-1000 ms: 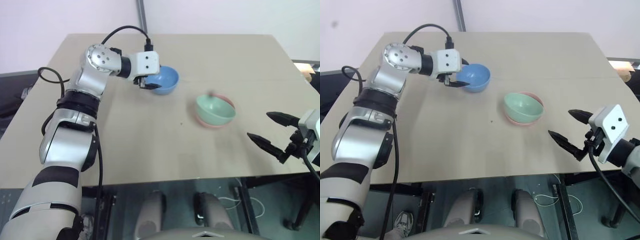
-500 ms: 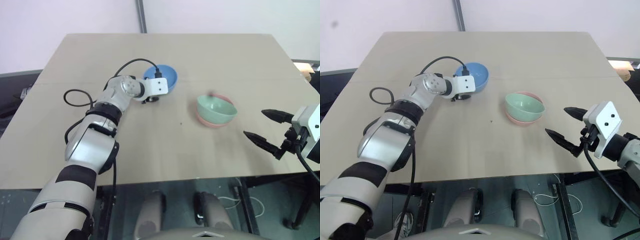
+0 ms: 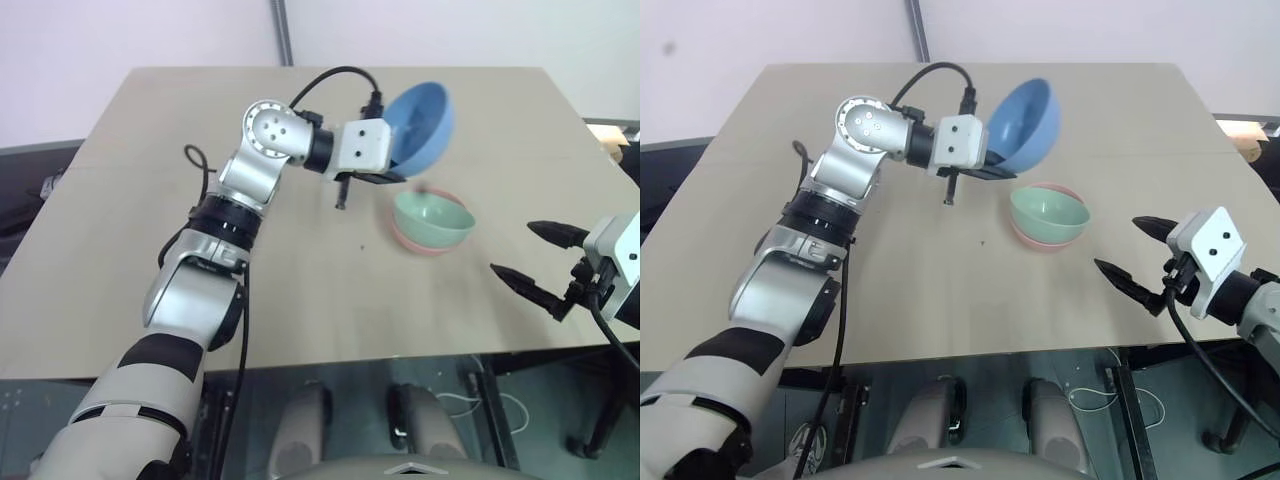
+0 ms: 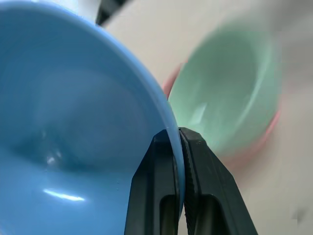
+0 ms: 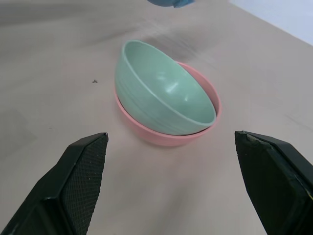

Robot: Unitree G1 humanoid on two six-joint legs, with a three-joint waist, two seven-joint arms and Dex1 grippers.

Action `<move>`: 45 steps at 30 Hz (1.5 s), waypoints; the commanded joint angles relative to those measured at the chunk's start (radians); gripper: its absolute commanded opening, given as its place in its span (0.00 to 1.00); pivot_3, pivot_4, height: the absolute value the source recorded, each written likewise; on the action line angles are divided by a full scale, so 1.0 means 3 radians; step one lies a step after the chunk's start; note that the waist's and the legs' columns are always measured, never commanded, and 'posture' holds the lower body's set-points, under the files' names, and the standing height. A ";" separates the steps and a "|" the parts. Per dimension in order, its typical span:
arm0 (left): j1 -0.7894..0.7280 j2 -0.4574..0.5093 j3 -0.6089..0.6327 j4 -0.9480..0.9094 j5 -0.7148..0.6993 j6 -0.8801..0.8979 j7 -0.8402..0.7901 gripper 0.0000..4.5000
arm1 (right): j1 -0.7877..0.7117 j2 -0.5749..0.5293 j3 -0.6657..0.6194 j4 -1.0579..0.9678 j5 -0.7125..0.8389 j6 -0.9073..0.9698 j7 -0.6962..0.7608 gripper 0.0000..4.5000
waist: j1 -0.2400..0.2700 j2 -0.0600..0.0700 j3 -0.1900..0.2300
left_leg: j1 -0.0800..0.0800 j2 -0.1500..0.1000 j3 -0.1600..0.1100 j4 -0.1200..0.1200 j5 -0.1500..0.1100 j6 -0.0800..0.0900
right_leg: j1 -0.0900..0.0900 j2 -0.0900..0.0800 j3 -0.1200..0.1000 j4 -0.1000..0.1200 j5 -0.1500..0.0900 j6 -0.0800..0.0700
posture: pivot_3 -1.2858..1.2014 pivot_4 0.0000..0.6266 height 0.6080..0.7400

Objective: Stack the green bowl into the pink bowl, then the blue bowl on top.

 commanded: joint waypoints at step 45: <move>0.4056 0.1036 0.2607 -0.3099 -0.1713 0.2219 0.1276 0.97 | -0.0187 -0.0421 -0.0242 0.0767 0.0087 -0.0166 0.0878 1.00 | 0.0005 0.0003 -0.0002 | 0.0024 0.0006 0.0005 -0.0001 -0.0001 -0.0001 | 0.0014 -0.0003 0.0001 0.0002 -0.0008 0.0009 | 0.52 0.24 1.00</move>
